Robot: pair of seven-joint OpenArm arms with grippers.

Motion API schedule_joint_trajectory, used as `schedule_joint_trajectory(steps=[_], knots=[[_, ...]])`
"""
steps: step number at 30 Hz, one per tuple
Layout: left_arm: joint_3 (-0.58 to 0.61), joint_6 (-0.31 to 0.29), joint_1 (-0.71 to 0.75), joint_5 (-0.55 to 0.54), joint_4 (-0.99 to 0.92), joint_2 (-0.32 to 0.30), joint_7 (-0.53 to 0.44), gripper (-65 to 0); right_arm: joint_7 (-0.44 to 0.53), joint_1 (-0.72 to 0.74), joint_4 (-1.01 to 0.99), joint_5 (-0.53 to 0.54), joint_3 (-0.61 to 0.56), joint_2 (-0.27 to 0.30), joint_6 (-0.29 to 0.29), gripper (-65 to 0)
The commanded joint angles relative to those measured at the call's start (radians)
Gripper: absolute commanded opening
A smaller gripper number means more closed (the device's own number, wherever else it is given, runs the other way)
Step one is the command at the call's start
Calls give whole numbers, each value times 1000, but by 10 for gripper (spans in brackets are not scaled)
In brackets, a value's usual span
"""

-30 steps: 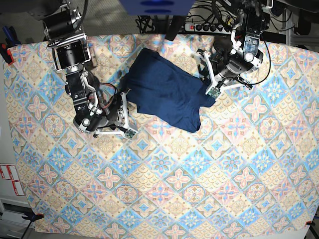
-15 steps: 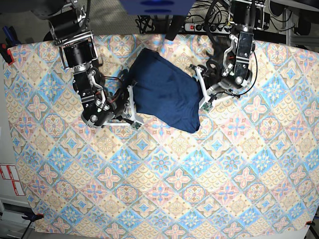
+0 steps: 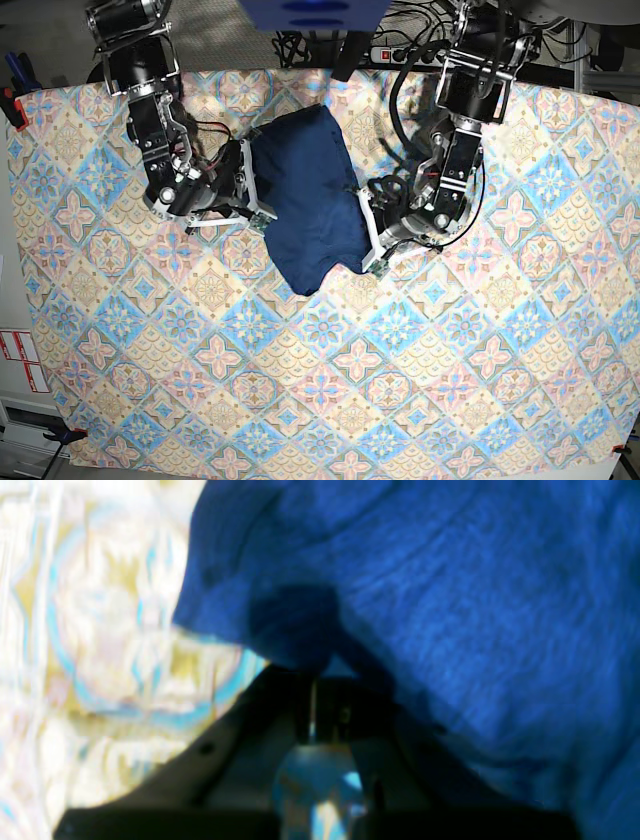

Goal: Fold the T-shirt properly
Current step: 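Grip both sides of the blue bundle with both grippers and square it, then release with the left gripper and grasp the bundle with the right gripper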

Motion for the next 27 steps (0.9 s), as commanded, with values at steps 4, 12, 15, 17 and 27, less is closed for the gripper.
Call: schedule_joint_trajectory(steps=[4,12,15,17,27], knots=[[4,-1,-49,6,-24,34,4,-650,3,-25,111,1,72,10,1,-612],[-48,1,2,-2,85,-28,24,-650,3,-37,252,97,33,9,1,-612],[-161,1,109,3,235,-66,27,-650,6,-34,249,211,26,-17,1,-612],[-241,1,180,1,314,-89,27,-650,6,-30,246,260,28,-64,1,-612],[-502,-1,415,-5,579,-66,27,-650,15,85,-15,268,-79,-206,1,-612]])
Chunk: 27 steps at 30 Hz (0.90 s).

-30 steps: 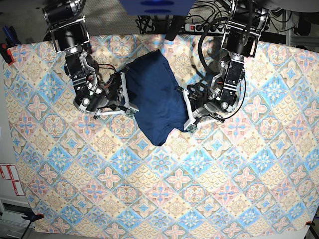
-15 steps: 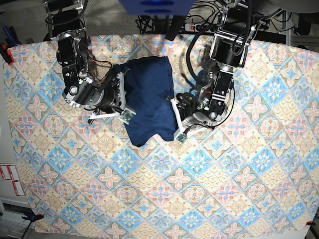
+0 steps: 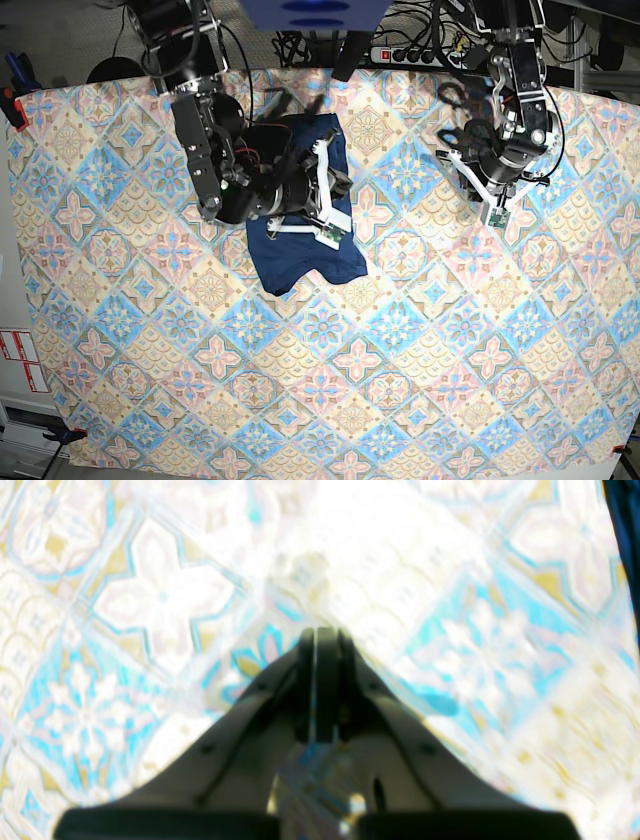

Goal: Fold the T-shirt properly
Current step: 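Release with the left gripper and grasp the bundle with the right gripper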

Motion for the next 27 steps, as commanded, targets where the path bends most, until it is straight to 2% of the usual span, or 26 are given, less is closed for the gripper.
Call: schedule_joint_trajectory(steps=[1,5,10,16,20,27], knots=[[-2,0,-2,-9,40,1,-22,-650,17,28,-16,12,3,-3,2,-612],[-7,0,30,-9,95,7,-22,-650,56,71,-135,12,0,-7,2,-612],[-10,0,26,-9,104,34,-22,-650,80,105,-302,12,4,-39,2,-612],[-10,0,24,-9,103,34,-22,-650,141,111,-395,9,6,-32,2,-612],[-10,0,24,-9,103,34,-22,-650,165,112,-431,-66,39,8,2,-612],[-10,0,23,-9,103,34,-22,-650,165,123,-443,-224,224,10,2,-612]])
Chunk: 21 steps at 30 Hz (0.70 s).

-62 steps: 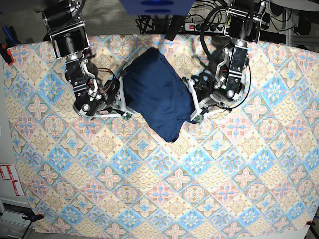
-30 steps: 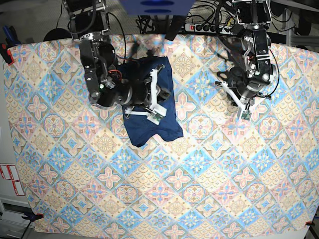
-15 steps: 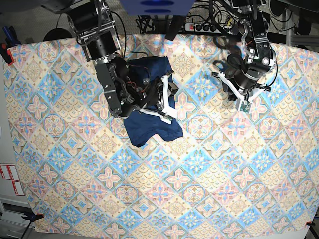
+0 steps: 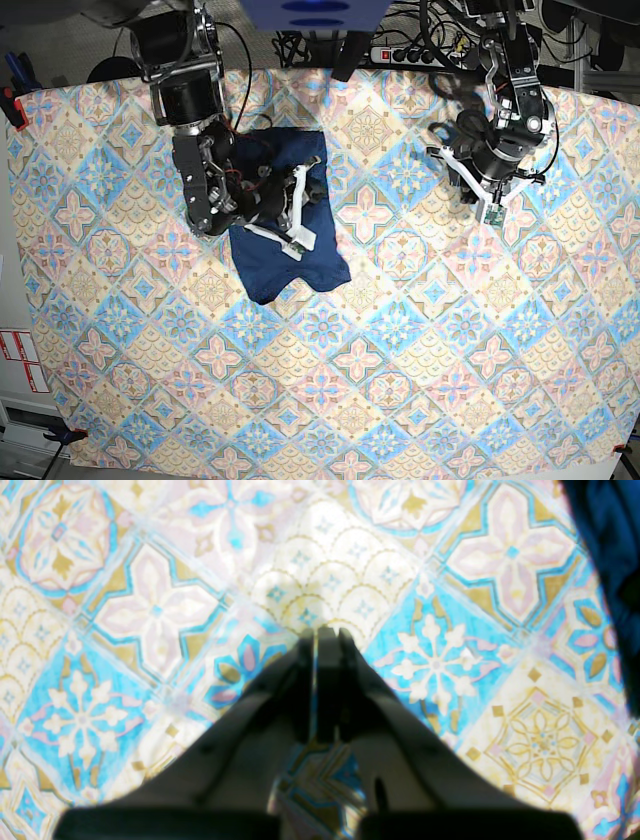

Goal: Fold the T-shirt properly
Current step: 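Release with the left gripper and grasp the bundle with the right gripper, then drag the folded bundle with the right gripper away from the left gripper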

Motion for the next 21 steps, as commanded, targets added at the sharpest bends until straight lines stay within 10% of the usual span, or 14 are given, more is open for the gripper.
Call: schedule_joint_trajectory(steps=[1,21], knots=[[-3,4,-6,-6,22,-6,-18,-650,-22,31,5,-65,28,13,-22,-612],[-6,4,2,-6,60,-6,-18,-650,30,181,-141,-70,99,223,-22,-612]])
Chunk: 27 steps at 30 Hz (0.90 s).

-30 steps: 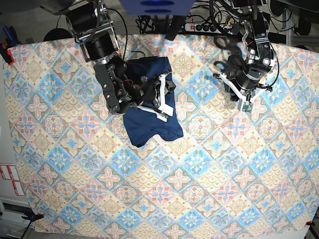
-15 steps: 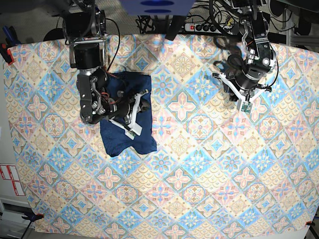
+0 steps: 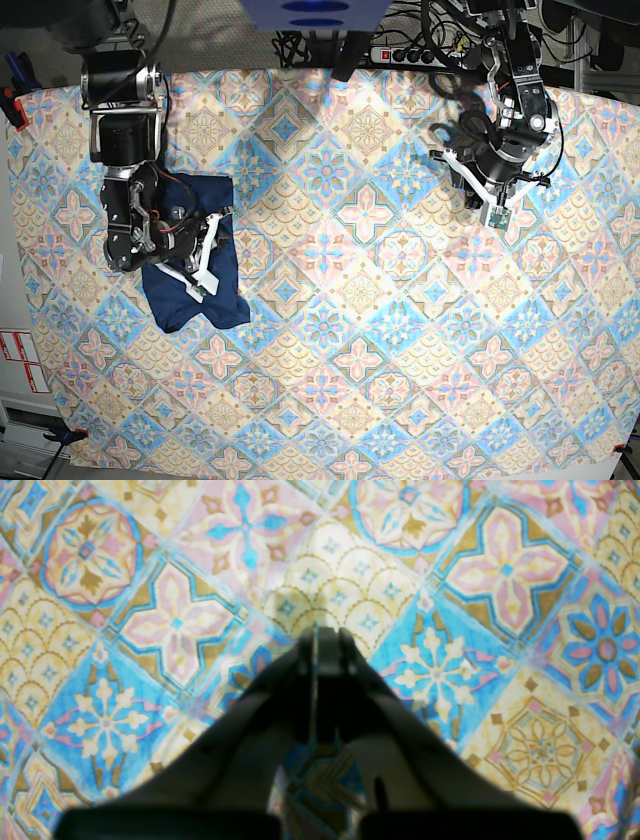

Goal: Fold the T-shirt properly
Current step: 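Drag the folded bundle with the right gripper away from the left gripper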

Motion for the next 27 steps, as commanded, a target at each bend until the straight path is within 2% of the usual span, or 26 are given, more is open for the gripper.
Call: schedule_joint_trajectory(steps=[1,4,12,16,21,25,27], knots=[[-2,4,-4,-6,17,-6,-20,-650,-10,33,8,-24,3,22,-9,-612],[-2,4,-4,-6,17,-6,-20,-650,-10,59,8,-24,3,44,-9,-612],[-2,4,-4,-6,17,-6,-20,-650,-36,91,31,-22,11,44,-9,-612],[-2,4,-2,-6,19,-6,-20,-650,-92,83,157,14,11,44,-9,-612],[-2,0,25,-6,48,-6,-19,-650,-186,-47,363,162,25,44,-9,-612],[4,0,94,-7,143,-6,-19,-650,-235,-191,547,191,150,42,-9,-613],[4,0,137,-7,174,-6,-19,-650,-238,-266,613,191,210,40,-9,-635]])
